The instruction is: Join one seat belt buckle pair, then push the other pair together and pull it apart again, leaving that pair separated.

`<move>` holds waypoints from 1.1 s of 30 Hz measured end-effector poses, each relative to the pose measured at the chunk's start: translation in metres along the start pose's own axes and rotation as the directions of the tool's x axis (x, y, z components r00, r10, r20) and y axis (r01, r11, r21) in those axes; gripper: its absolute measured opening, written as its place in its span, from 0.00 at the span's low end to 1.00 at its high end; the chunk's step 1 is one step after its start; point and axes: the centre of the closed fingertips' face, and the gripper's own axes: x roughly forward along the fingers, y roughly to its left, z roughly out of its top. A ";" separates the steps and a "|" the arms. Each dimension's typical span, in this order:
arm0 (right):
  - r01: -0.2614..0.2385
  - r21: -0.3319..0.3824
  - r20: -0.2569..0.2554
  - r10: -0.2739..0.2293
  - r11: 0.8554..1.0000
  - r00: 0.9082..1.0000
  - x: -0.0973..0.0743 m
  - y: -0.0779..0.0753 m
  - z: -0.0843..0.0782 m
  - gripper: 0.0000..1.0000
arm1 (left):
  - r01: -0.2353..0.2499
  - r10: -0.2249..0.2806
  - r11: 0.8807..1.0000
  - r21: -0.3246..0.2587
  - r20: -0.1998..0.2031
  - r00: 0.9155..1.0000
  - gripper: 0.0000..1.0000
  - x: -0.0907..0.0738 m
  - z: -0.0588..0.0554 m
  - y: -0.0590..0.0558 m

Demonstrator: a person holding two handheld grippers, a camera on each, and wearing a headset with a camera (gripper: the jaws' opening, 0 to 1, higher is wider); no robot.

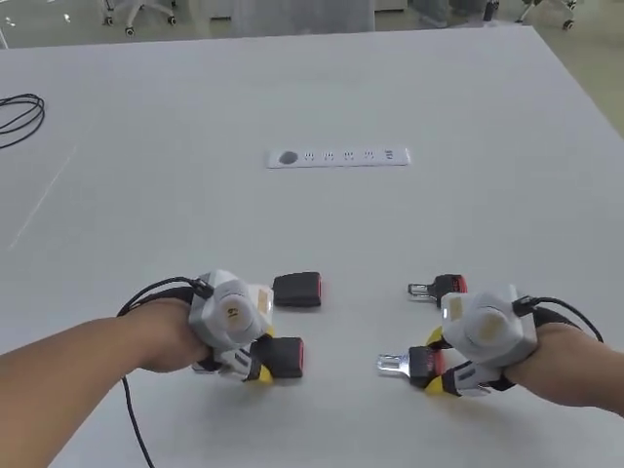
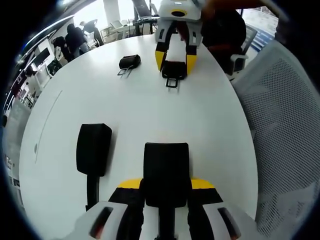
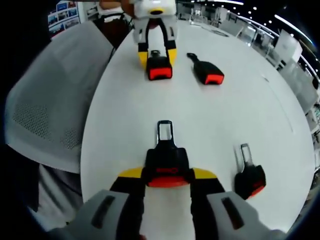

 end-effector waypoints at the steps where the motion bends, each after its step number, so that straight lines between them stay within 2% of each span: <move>1: -0.001 -0.004 0.002 0.001 1.000 1.000 0.001 0.001 0.003 0.35 | 0.001 -0.001 1.000 0.003 0.001 1.000 0.34 0.000 0.000 0.000; 8: 0.001 -0.024 0.024 0.000 1.000 1.000 0.017 0.008 0.032 0.35 | 0.007 -0.007 1.000 0.012 0.002 1.000 0.34 0.000 0.000 0.000; 20: -0.004 -0.021 0.060 0.005 1.000 0.998 0.037 0.011 0.068 0.35 | 0.005 -0.005 1.000 0.014 -0.001 1.000 0.34 0.000 0.000 -0.001; 28: 0.010 -0.024 0.076 -0.008 1.000 0.997 0.045 0.011 0.085 0.35 | 0.007 -0.007 1.000 0.020 -0.004 1.000 0.34 0.000 0.001 -0.001; 33: 0.011 -0.041 0.061 -0.008 0.999 0.998 0.047 0.009 0.088 0.35 | 0.009 -0.009 1.000 0.025 -0.011 1.000 0.34 0.000 0.001 0.000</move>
